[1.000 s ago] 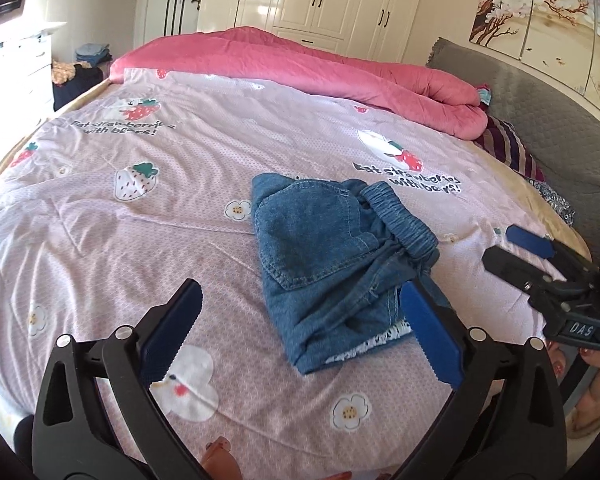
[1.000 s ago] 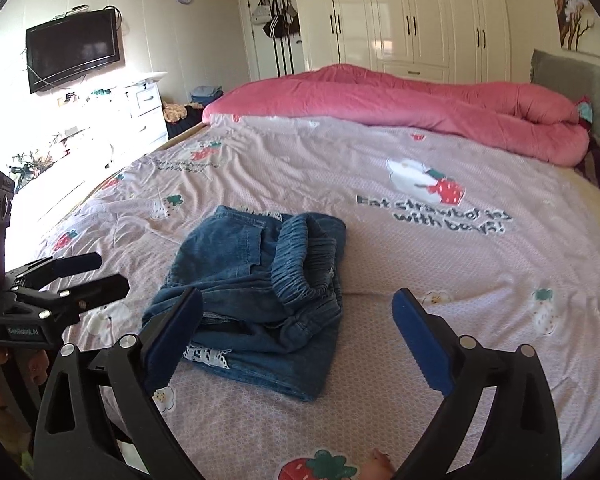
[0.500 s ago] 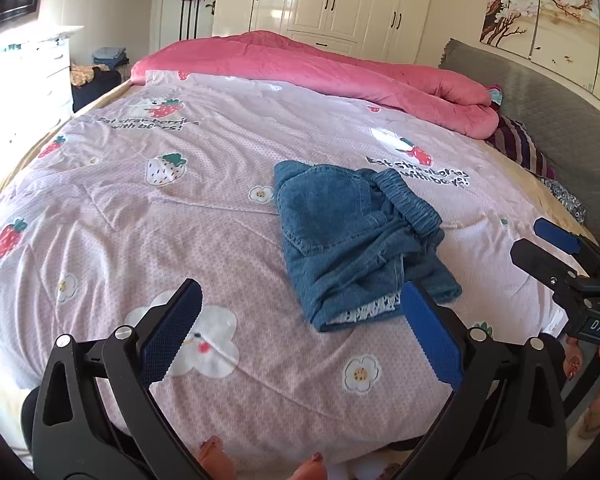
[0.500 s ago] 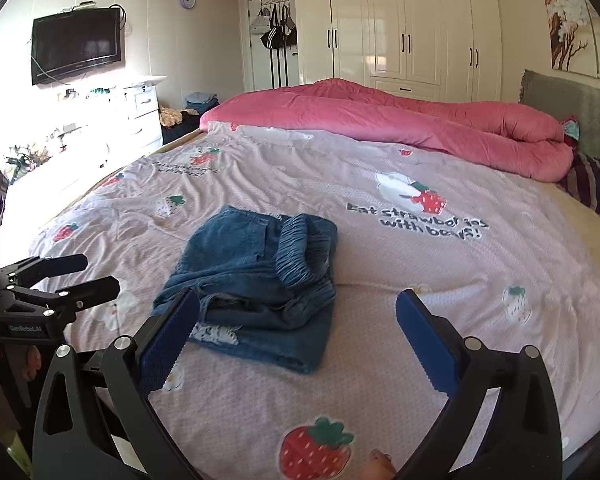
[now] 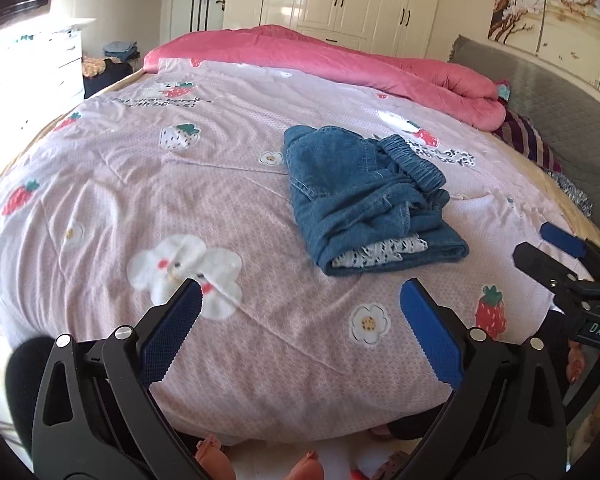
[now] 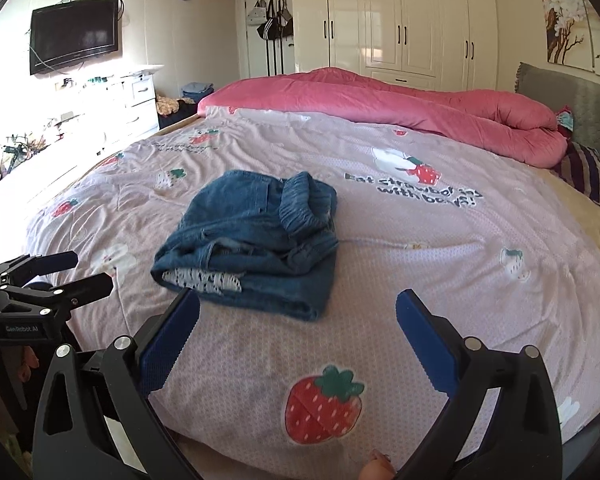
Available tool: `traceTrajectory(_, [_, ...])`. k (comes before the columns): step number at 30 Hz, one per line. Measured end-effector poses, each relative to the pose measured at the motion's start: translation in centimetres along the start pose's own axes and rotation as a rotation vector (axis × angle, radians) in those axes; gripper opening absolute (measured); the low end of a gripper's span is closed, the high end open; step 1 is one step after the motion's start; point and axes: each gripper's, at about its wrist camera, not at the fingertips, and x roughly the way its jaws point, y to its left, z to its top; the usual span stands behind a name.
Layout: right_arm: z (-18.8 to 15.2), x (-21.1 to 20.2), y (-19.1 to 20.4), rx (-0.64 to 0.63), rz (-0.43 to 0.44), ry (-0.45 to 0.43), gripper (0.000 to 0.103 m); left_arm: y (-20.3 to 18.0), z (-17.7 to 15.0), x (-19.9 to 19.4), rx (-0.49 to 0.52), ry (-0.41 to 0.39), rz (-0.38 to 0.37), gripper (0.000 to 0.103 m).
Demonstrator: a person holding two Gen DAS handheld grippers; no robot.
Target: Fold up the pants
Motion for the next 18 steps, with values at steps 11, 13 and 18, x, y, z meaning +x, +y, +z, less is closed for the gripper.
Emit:
traceTrajectory(11, [-2.8, 0.9, -0.4, 0.013, -0.050, 0.017, 0.098, -0.4, -2.2, 1.3, 0.008, 0.041, -0.002, 0.094])
traceTrajectory(13, [-2.8, 0.9, -0.7, 0.028, -0.048, 0.017, 0.098, -0.5, -2.3, 1.3, 0.010, 0.044, -0.003, 0.094])
traceTrajectory(18, [-2.8, 0.9, -1.0, 0.037, -0.053, 0.018, 0.098, -0.6, -2.4, 1.4, 0.010, 0.049, -0.004, 0.094])
